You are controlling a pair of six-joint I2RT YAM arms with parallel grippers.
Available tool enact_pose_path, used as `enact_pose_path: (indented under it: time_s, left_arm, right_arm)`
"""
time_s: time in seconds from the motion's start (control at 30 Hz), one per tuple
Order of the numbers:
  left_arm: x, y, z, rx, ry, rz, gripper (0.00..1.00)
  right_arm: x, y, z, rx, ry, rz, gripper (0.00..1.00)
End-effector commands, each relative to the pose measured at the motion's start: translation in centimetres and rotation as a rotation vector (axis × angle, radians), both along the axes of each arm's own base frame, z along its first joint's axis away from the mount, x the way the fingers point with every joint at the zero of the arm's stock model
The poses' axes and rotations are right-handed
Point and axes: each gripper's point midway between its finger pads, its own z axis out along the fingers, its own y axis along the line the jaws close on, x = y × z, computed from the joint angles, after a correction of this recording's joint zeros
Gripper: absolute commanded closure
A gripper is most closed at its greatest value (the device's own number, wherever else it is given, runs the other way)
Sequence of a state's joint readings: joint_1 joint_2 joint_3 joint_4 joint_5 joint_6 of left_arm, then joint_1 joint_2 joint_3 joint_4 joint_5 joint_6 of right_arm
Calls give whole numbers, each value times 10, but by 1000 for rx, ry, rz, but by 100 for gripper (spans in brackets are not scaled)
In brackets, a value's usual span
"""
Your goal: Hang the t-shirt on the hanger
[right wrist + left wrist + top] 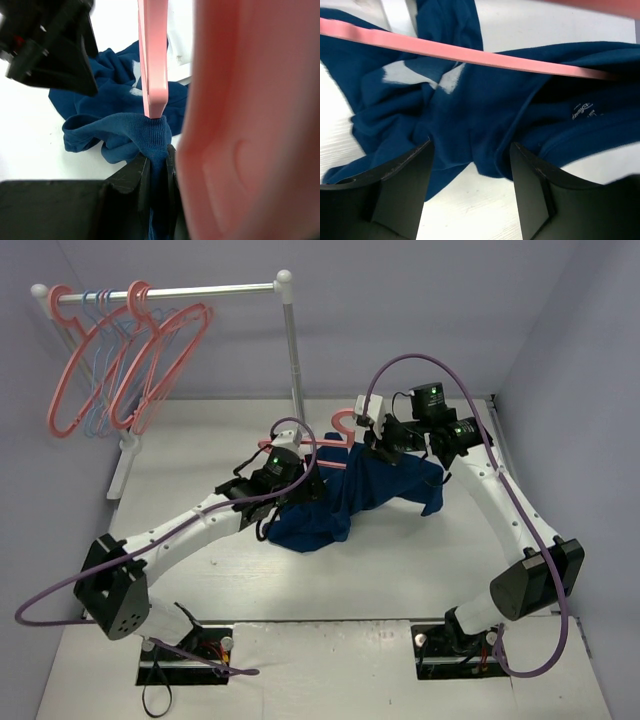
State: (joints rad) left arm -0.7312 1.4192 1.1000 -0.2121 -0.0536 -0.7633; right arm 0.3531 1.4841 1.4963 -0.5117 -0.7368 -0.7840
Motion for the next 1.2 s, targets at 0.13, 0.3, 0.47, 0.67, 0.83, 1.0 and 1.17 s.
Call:
enact_pose_path:
  time_s: [0.13,0.3,0.47,0.67,0.83,1.0,1.17]
  left_arm:
    - [4,-51,29,-204,-28,-72,44]
    - [-1,-65,20,-217,0,-103,45]
    - [-15,-78,-7,-141,44,-141,45]
    - [-24,-83,-26,-126,94,-155,48]
    - [-24,-85,-32,-94,98,-151,49]
    - [-19,-79,-37,-89,87,-104,50]
    - [-13,-80,-38,-91,88,-79,52]
  right_arm:
    - [12,0,23,36,-78,-21,100]
    - [13,0,23,34,-79,-30,100]
    - [14,-1,24,35,-80,-35,100]
    - [14,-1,24,33,-81,-37,100]
    - [13,0,23,40,-70,-33,100]
    - [10,1,21,44,-60,-32,100]
    - [5,0,18,48,-48,-30,99]
